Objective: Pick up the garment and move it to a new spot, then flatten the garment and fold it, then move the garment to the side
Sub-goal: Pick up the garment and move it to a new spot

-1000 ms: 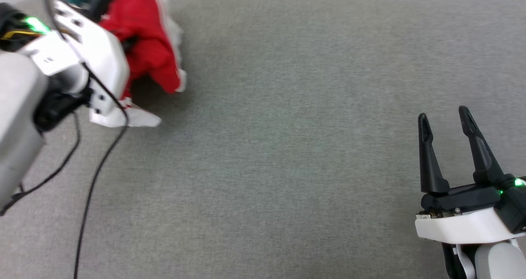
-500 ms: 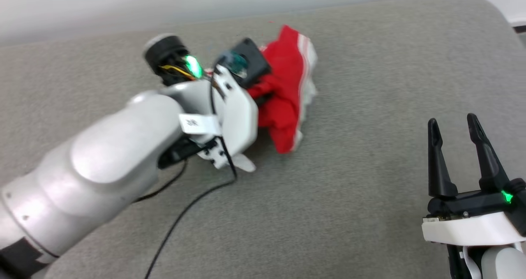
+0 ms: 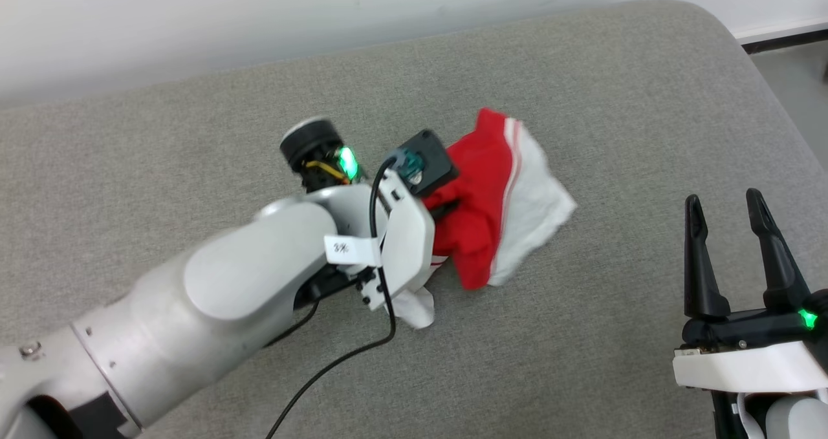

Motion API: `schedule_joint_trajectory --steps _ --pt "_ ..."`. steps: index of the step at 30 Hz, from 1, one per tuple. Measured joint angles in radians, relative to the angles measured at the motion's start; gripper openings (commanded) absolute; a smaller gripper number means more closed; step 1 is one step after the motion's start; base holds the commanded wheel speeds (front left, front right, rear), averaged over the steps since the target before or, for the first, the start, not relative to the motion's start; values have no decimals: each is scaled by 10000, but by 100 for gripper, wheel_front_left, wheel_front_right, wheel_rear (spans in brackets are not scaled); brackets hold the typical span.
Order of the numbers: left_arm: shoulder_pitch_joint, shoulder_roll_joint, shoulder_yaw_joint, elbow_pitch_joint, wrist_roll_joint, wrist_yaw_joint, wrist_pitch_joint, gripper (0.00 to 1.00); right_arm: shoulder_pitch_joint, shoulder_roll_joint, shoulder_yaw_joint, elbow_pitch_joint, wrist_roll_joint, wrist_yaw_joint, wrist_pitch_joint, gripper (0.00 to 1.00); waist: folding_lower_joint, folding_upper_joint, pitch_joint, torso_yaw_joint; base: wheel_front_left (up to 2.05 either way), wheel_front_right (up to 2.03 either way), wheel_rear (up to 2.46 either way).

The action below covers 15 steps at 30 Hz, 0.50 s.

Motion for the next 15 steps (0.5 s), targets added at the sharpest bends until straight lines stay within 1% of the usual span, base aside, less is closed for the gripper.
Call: schedule_joint_trajectory --steps 4,5,8,13,14,15 --pt "609 -104 -29 535 178 -2 -173 0 13 0 -10 2 -42 0 0 100 0 0 30 76 0 0 0" --pt "1034 -224 -33 897 267 -2 -307 0 12 0 -12 13 -50 0 0 100 0 0 55 136 0 0 0" --pt "1704 -456 -35 1371 328 -2 -497 0 12 0 -27 81 -73 0 0 100 1 0 81 232 0 0 0" --pt "2372 -905 -25 2224 495 0 -1020 0 14 0 8 190 -105 0 0 100 1 0 44 329 0 0 0" --pt "2458 -991 -27 2362 491 0 -1239 30 24 0 6 213 -105 0 0 100 1 0 19 344 0 0 0" --pt "2519 -1093 -6 2527 489 0 -1498 69 41 0 2 240 -107 0 0 100 1 0 -15 362 0 0 0"
